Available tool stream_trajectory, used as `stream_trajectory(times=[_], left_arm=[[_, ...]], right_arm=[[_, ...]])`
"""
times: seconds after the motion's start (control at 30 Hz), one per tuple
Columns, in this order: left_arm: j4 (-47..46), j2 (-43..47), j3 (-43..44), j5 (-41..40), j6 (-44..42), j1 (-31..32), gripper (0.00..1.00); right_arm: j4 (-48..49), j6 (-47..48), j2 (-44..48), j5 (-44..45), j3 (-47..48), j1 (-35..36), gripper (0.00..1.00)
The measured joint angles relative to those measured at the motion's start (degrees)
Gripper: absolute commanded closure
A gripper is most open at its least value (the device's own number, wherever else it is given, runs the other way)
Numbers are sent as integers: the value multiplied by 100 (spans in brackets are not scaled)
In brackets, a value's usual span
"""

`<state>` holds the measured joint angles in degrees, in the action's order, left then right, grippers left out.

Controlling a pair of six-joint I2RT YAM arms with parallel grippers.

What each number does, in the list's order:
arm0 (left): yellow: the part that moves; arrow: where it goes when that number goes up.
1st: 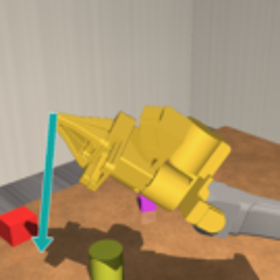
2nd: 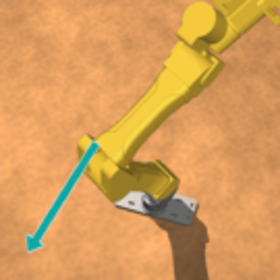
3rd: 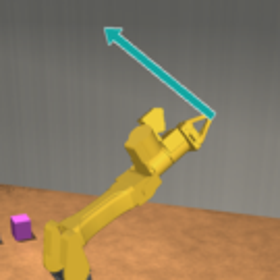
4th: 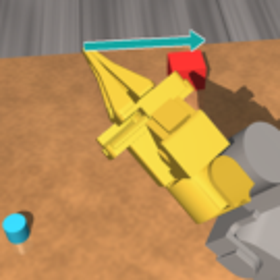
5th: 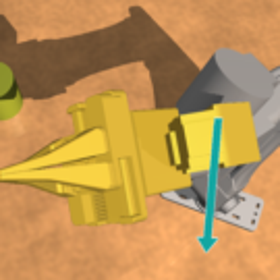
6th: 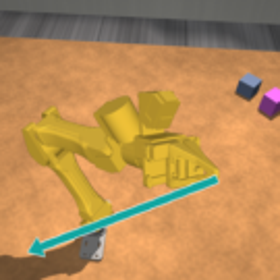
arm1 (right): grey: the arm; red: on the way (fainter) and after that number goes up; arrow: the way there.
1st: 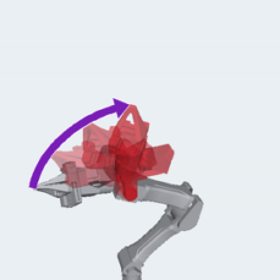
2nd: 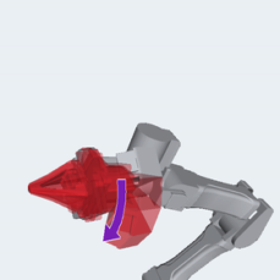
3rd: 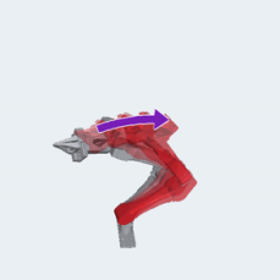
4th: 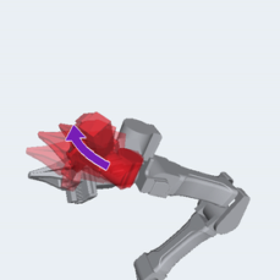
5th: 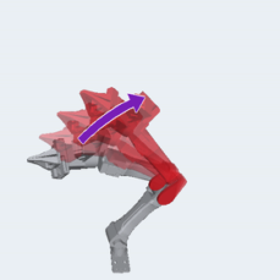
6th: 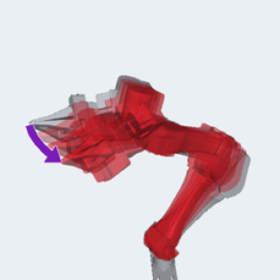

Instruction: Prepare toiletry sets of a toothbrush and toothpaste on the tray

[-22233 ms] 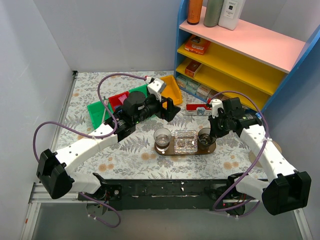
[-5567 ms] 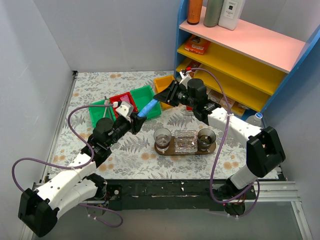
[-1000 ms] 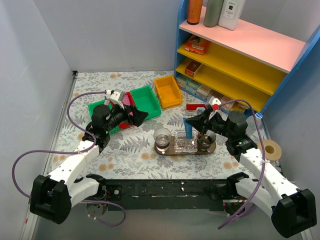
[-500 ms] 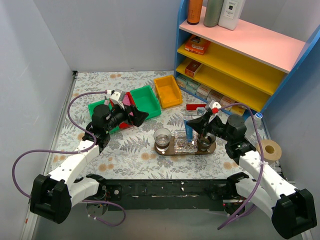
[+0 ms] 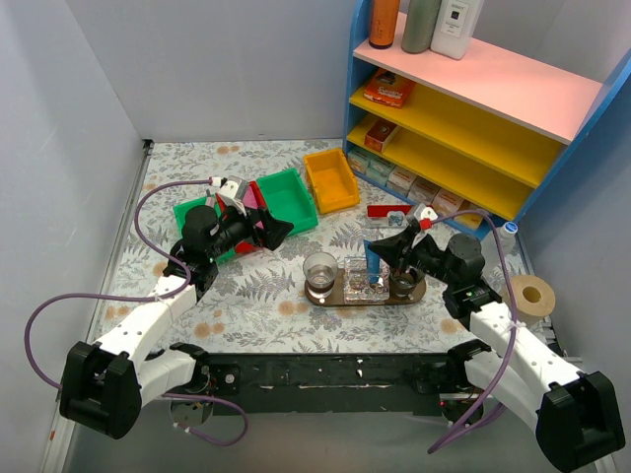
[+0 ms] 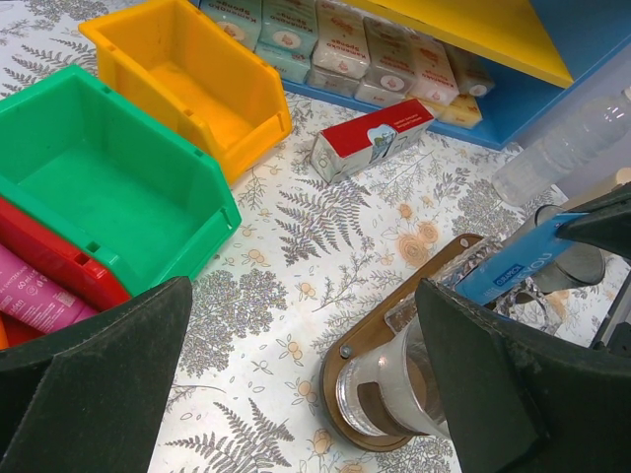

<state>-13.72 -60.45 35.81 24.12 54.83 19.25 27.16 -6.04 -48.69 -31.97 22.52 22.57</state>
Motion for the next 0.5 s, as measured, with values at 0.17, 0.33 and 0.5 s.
stream_trajectory(times=[0.17, 0.33, 0.5], left_arm=[[0, 0, 0, 28, -2, 0, 2], [0, 0, 0, 35, -4, 0, 2], [0, 0, 0, 37, -22, 0, 2]], right_arm=[[136, -26, 2, 33, -131, 0, 99], [225, -28, 13, 57, -245, 0, 99], [326, -46, 15, 76, -286, 0, 99]])
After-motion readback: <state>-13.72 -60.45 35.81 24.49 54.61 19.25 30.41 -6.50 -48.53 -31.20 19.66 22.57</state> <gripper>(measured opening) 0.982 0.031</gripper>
